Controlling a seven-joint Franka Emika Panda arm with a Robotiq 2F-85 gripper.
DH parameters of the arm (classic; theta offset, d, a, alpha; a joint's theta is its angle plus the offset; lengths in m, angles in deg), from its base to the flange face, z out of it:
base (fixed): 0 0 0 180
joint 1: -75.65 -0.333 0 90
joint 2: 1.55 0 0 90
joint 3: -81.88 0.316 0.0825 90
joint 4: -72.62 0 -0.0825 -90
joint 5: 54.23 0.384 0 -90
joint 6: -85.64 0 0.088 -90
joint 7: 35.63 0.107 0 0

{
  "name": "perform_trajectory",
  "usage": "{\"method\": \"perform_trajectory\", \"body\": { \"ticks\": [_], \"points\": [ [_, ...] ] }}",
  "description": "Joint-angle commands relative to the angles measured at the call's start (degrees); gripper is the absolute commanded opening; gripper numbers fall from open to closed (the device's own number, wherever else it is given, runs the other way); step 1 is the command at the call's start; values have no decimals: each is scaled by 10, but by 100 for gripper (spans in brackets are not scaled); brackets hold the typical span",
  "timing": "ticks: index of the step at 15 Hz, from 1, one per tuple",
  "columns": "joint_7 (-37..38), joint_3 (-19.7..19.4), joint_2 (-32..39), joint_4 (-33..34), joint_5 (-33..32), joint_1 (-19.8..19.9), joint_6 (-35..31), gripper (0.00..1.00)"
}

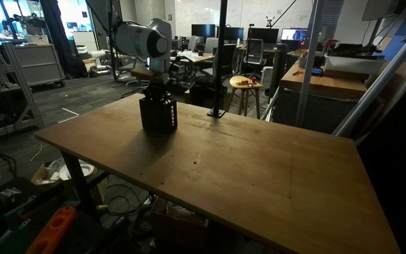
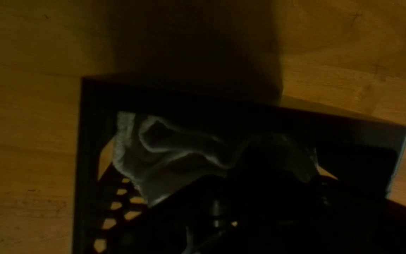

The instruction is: Pick up the white towel from the table and put in the black object.

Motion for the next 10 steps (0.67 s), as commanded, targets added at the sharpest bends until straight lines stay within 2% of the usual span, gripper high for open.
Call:
{"method": "perform_trajectory", "body": {
  "ticks": [1,10],
  "points": [
    [-10,5,12,0,10,0,-20,0],
    [-4,21,33,-25,70,9,-87,0]
  ]
}}
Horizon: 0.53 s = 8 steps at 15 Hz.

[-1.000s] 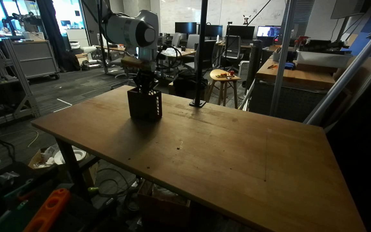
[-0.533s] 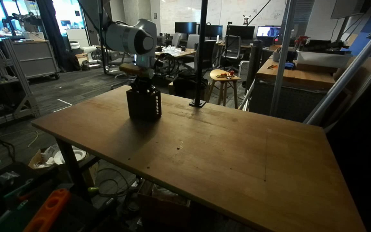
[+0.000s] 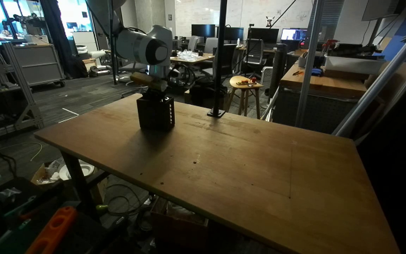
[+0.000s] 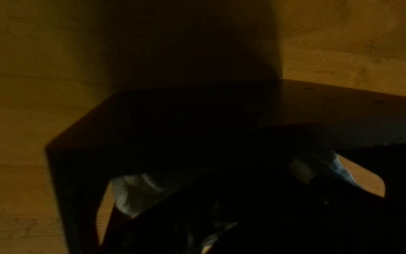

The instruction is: Pick up the white towel from the table and put in the black object.

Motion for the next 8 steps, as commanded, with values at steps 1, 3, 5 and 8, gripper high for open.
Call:
{"method": "perform_trajectory", "body": {
  "ticks": [1,3,5,8],
  "points": [
    [-6,18,16,-22,38,9,-48,0],
    [-11,22,19,-33,54,14,-62,0],
    [-21,29,24,-40,69,21,-73,0],
    [-35,37,29,-52,86,31,-87,0]
  ]
}}
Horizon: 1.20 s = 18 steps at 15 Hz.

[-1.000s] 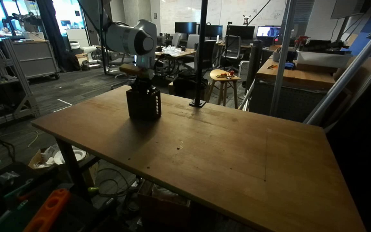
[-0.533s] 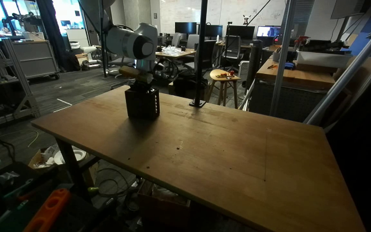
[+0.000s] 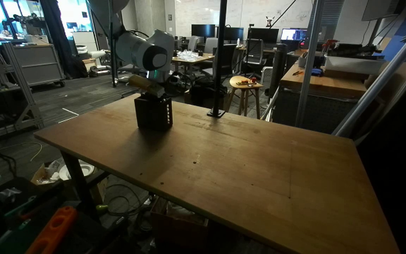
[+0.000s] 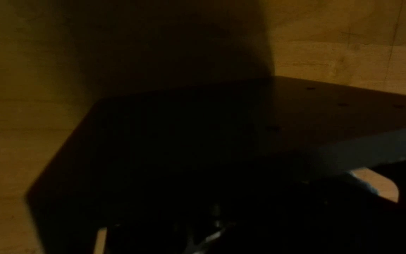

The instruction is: Pick up the white towel from the table and put in the black object.

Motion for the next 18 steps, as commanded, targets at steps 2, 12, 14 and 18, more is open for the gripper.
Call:
{"method": "perform_trajectory", "body": {
  "ticks": [2,12,14,18],
  "points": [
    [-33,24,22,-34,35,19,-42,0],
    [8,-1,-131,-138,1,-1,-19,0],
    [24,-13,-180,-170,-23,-8,-14,0],
    [76,-38,-283,-235,-81,-19,-13,0]
  ]
}}
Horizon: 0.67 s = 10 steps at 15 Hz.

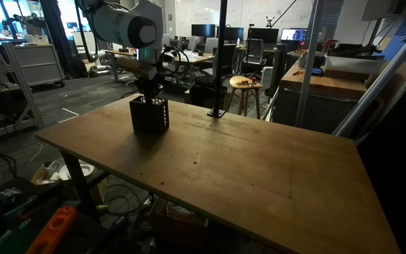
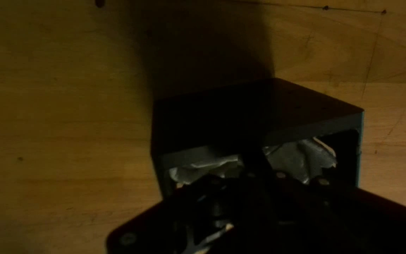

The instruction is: Pick up the white towel from the table and put in the black object.

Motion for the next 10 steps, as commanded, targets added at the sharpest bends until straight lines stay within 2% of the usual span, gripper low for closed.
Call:
{"method": "perform_trajectory", "body": {
  "ticks": [1,4,5,6,7,8,10],
  "points": [
    [59,-26,-124,-87,-49,-17,6,0],
    [117,-31,-192,-130,-88,-16,16,0],
    [138,-29,-213,-144,-98,-15,19,5],
    [159,-25,-232,-156,-104,-14,25,27],
    [115,-23,-175,-113,-84,-7,20,5],
    [129,-22,-194,-126,-89,-6,23,6],
    [140,-20,-216,-142,-91,-7,27,18]
  ]
}}
